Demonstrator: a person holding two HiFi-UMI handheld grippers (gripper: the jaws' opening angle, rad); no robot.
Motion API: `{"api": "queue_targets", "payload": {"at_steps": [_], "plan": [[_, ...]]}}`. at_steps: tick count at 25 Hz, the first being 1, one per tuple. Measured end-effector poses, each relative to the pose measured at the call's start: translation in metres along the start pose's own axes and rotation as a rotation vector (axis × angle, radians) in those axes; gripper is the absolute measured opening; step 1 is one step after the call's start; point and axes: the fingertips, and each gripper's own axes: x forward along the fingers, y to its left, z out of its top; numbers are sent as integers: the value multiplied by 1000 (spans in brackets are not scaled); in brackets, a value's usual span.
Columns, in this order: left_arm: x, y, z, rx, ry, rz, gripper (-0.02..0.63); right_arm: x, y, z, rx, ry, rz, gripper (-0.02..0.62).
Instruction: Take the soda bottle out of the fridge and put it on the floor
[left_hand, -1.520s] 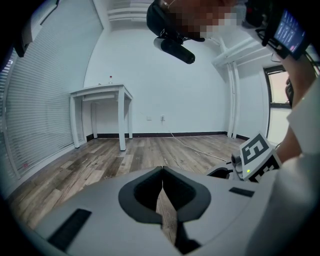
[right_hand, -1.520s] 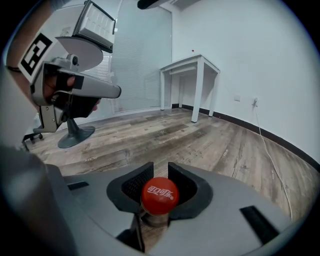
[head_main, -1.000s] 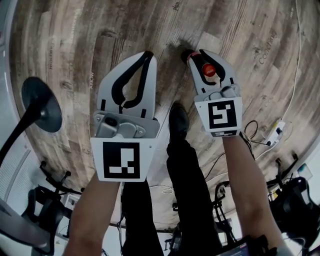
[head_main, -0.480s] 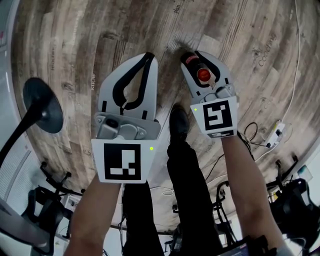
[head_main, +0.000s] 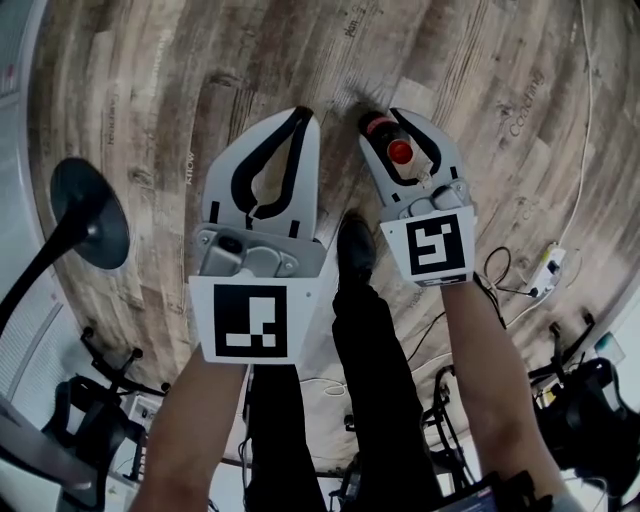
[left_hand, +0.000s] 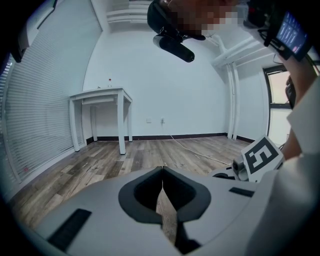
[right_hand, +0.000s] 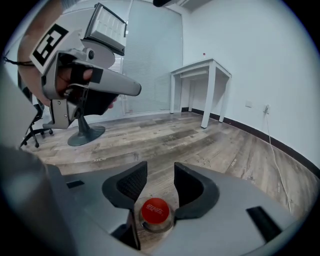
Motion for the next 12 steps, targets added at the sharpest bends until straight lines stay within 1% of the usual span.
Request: {"api": "queue_targets", "payload": {"at_steps": [4, 7, 9, 12], "plan": [[-4, 2, 18, -2, -19, 16, 17, -11, -6, 26, 8, -53, -22, 186], [-9, 4, 39, -11, -33, 30, 17, -23, -11, 51, 9, -88, -41, 186], [-16, 7, 58, -10, -42, 36, 17, -33, -15, 74, 5, -112, -54, 186], [-28, 12, 94, 3, -64, 53, 17, -55, -23, 119, 17, -163, -78, 185]]}}
